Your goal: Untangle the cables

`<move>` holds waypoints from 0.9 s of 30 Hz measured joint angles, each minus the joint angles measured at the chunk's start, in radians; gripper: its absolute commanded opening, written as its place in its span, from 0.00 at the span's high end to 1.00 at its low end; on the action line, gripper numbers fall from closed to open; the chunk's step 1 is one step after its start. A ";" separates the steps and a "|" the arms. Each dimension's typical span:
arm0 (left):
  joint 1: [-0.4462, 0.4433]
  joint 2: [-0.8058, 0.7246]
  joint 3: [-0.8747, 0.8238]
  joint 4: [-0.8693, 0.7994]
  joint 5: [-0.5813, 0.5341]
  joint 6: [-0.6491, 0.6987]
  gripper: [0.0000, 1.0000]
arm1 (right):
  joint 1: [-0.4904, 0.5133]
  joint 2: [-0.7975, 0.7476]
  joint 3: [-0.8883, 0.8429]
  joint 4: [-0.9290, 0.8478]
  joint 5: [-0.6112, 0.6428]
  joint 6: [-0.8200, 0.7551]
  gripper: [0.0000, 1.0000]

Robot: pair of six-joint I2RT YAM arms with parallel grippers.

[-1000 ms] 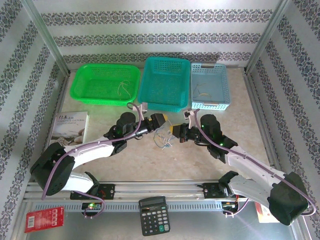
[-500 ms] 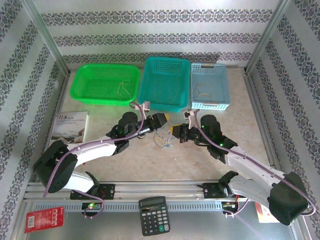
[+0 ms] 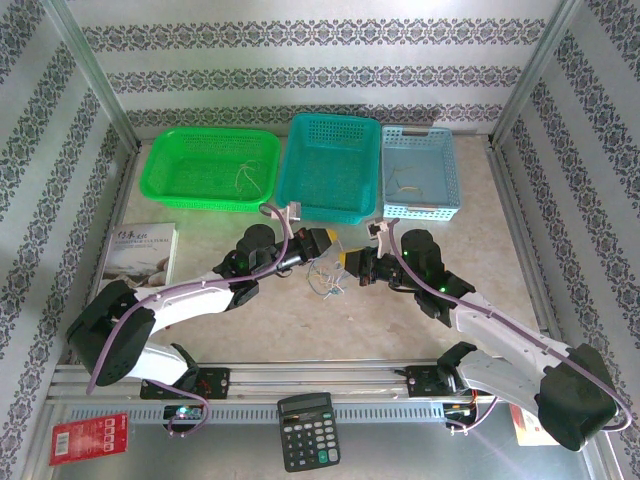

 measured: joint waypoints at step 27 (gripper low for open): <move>-0.093 -0.081 0.333 -0.192 0.002 0.072 1.00 | 0.000 0.080 -0.025 0.147 0.241 -0.004 0.52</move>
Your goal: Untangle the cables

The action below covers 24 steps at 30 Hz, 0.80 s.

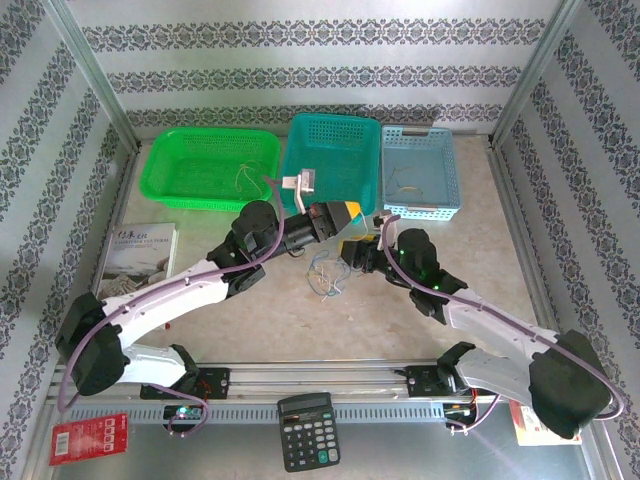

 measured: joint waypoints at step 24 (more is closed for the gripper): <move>-0.002 -0.087 0.370 -0.317 -0.024 0.202 1.00 | 0.000 0.108 -0.125 0.133 0.096 0.002 0.47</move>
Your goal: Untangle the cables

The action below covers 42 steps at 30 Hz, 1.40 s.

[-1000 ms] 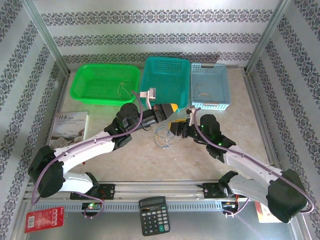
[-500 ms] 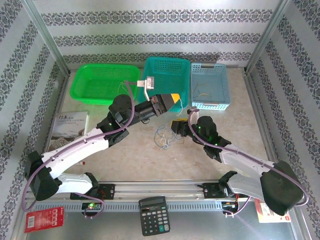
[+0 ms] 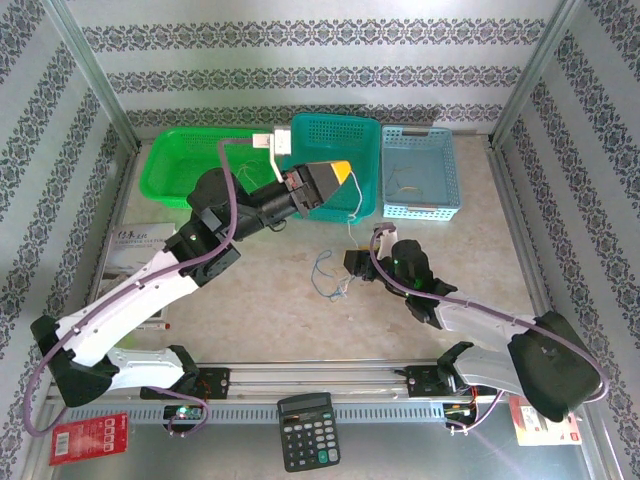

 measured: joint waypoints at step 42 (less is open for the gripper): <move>0.167 0.140 0.644 -0.365 -0.077 0.247 1.00 | -0.001 -0.010 -0.097 0.050 0.037 0.031 0.31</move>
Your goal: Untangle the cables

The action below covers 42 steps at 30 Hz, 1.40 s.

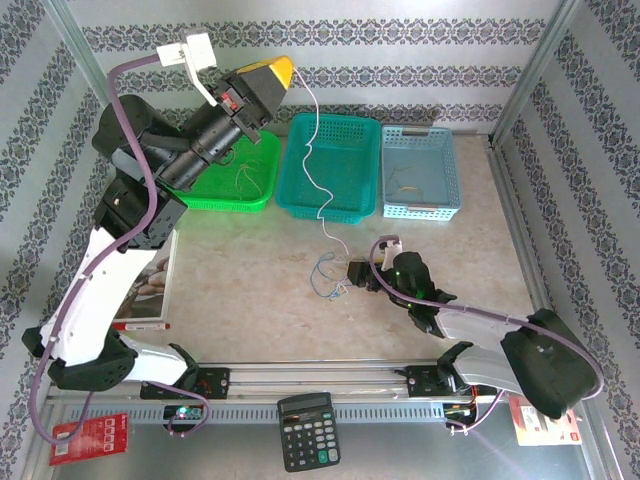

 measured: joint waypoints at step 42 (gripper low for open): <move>0.212 0.298 0.597 -0.195 0.092 -0.034 1.00 | -0.053 0.301 0.118 -0.008 0.069 0.029 0.27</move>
